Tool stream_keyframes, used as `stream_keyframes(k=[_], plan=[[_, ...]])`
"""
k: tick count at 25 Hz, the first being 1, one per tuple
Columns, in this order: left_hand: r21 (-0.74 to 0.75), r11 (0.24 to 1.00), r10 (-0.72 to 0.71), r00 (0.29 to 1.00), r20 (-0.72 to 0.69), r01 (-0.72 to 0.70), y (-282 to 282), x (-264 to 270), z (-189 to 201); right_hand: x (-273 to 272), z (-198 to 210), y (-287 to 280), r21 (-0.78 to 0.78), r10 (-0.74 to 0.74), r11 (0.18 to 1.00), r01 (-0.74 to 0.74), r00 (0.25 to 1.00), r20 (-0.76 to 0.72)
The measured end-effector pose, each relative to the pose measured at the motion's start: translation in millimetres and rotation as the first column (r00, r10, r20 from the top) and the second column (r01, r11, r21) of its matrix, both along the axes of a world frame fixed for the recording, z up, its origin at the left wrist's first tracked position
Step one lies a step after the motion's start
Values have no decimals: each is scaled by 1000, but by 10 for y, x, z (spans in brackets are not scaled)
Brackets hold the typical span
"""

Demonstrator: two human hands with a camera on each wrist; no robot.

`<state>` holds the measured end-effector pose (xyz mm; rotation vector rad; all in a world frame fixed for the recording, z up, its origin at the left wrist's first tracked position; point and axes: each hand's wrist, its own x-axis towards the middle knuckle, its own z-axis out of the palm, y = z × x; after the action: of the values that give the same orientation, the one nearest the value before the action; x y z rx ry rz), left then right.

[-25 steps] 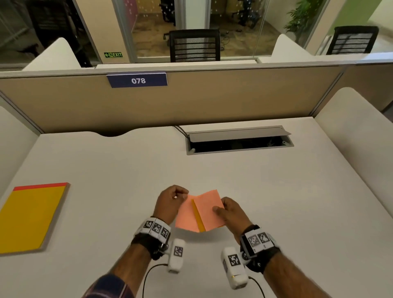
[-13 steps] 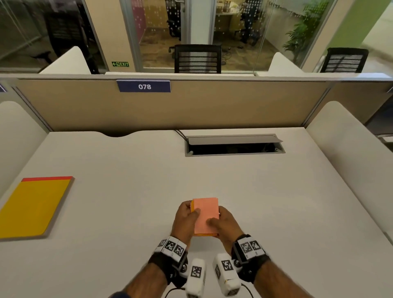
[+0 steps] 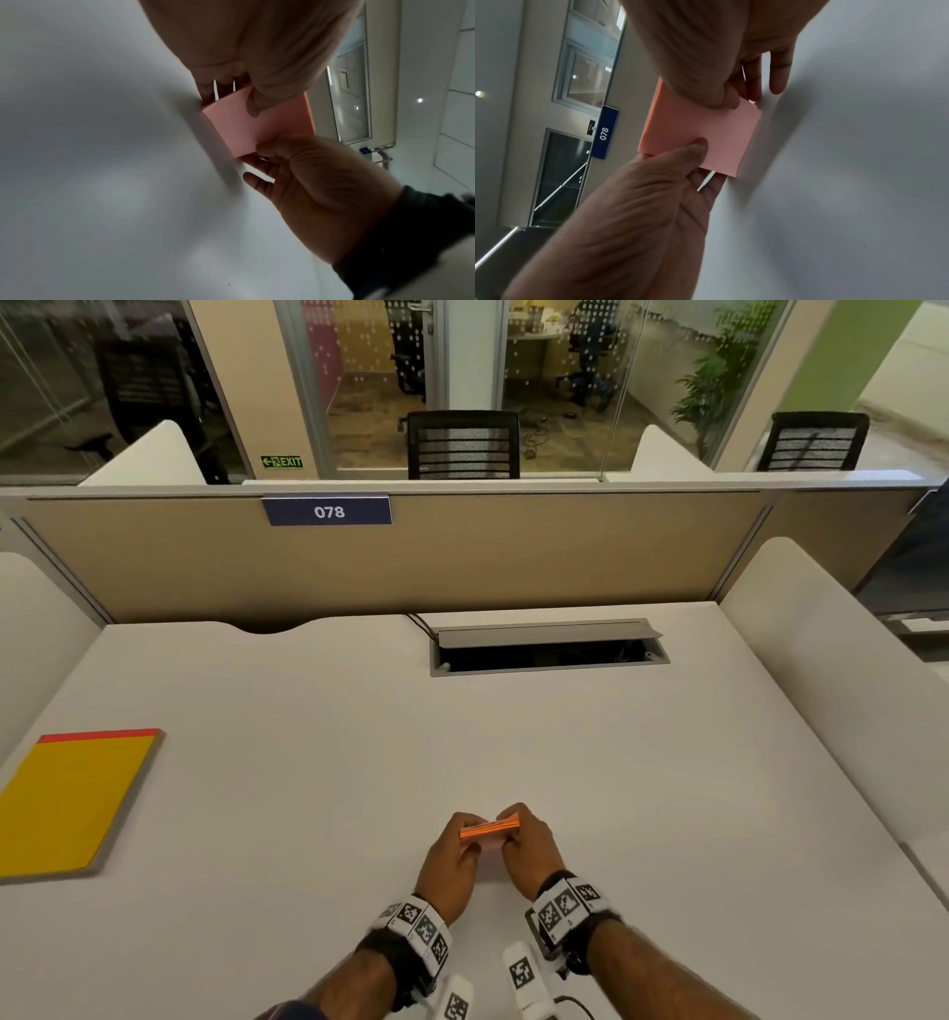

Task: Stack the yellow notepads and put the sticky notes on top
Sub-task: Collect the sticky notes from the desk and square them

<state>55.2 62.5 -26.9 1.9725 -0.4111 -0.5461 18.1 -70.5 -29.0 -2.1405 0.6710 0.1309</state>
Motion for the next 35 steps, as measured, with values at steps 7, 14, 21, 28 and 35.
stream_keyframes(k=[7, 14, 21, 28, 35], plan=[[37, 998, -50, 995, 83, 47, 16, 81, 42, -23, -33, -121, -33, 58, 998, -60, 997, -49], [-313, 902, 133, 881, -453, -297, -32, 121, 105, -100, 134, -190, 455, -270, 868, 202, 959, 90], [72, 993, 84, 987, 137, -95, -20, 211, 108, -126, 189, -402, 234, -187, 962, 141, 964, 187], [239, 969, 28, 987, 161, -66, -83, 91, -54, -218, 49, -509, 305, -228, 939, 161, 953, 199], [88, 993, 69, 996, 52, -73, -115, -84, -113, -317, -130, -586, 133, -43, 991, 25, 990, 134]])
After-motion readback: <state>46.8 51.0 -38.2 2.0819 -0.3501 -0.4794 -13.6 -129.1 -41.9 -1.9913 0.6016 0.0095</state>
